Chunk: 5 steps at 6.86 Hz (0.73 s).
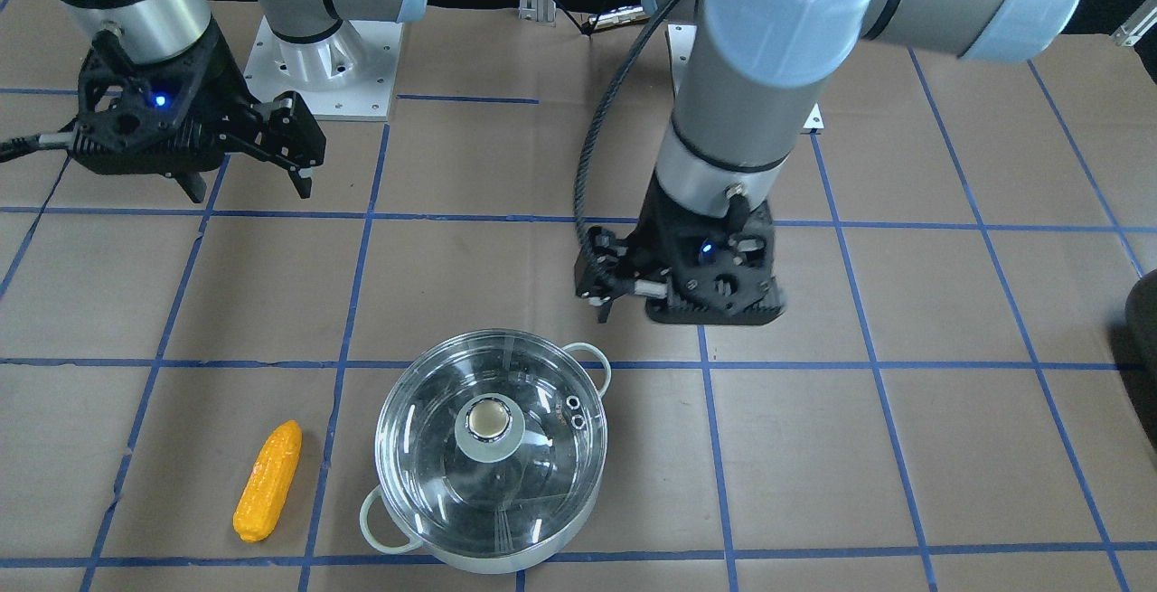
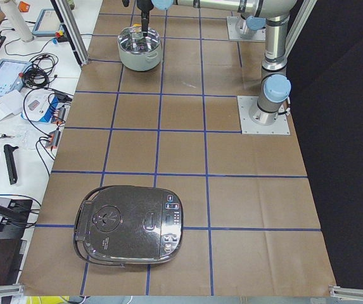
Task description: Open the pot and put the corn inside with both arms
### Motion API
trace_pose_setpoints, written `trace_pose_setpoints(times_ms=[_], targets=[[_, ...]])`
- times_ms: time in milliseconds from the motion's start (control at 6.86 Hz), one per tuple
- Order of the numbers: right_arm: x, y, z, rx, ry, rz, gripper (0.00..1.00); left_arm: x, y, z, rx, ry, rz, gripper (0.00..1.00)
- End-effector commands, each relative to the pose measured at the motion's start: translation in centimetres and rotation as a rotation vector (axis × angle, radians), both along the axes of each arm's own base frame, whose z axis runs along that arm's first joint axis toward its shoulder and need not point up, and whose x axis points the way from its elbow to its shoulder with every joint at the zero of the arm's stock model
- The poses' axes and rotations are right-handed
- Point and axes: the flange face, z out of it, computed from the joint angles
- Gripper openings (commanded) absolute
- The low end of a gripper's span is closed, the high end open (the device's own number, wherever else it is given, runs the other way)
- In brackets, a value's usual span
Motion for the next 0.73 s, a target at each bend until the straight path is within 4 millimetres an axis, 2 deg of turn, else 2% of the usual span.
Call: trace_pose_setpoints(times_ms=[0,146,292,438,583], targets=[[-2.4,-5.6,-6.5,0.03,0.001,-0.035,1.0,-8.8,-2.2,-6.1,-0.013,0.019,-0.003,1.0],[-2.8,-7.5,-8.6,0.005,-0.003,-0.04,1.0,-10.1,-2.6,-7.9,-0.027,0.025,-0.014,1.0],[-2.9,-9.5,-11.7,0.001,-0.003,-0.04,1.0,-10.9,-3.0,-8.7,-0.051,0.038,-0.002,1.0],[-3.1,-12.0,-16.7,-0.005,0.002,-0.038,1.0,-11.6,-3.2,-9.8,-0.05,0.037,-0.008,1.0],[-3.2,-12.8,-20.4,-0.021,-0.002,-0.041,1.0,-11.7,-3.3,-10.5,-0.045,0.036,-0.01,1.0]])
